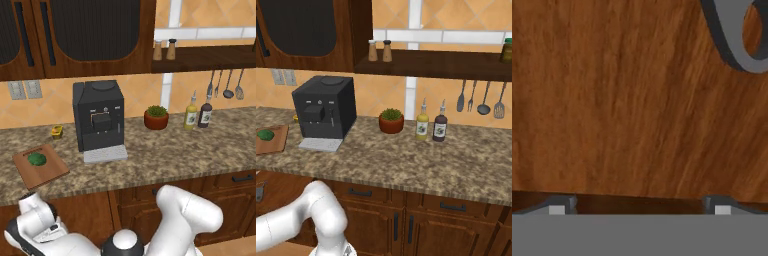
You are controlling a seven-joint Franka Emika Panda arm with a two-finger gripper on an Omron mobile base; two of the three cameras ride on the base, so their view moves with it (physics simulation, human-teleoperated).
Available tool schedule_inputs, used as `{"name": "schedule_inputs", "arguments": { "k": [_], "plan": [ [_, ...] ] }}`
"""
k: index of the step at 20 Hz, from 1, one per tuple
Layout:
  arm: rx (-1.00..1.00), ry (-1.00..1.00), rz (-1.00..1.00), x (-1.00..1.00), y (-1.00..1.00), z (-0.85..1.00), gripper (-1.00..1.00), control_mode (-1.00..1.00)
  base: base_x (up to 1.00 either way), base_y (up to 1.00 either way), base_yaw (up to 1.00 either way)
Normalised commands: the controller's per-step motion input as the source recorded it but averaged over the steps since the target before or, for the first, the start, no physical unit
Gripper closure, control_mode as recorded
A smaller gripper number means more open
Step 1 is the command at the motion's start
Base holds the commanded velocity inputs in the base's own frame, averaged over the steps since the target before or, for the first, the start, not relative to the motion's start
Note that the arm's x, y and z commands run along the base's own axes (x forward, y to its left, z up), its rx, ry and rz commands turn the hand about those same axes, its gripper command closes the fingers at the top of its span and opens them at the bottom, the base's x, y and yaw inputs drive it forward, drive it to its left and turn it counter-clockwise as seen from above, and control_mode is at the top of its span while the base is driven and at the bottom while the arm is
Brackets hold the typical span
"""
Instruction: Place the appropriate cutting tool for cutting the broccoli skin on the cutting board.
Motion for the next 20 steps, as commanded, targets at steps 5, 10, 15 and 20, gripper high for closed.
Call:
{"name": "schedule_inputs", "arguments": {
  "k": [5, 10, 15, 20],
  "plan": [
    [0.07, 0.02, 0.00, -1.00, 0.07, 0.22, -1.00, -1.00, 0.00, 0.00, 0.00],
    [0.02, -0.01, -0.03, -0.95, 0.16, 0.82, -1.00, -1.00, 0.00, 0.00, 0.00],
    [-0.02, -0.24, -0.06, 0.19, 0.48, 0.33, -1.00, -1.00, 0.00, 0.00, 0.00],
    [-0.02, -0.25, -0.06, 0.69, 0.61, 0.01, -1.00, -1.00, 0.00, 0.00, 0.00]
  ]
}}
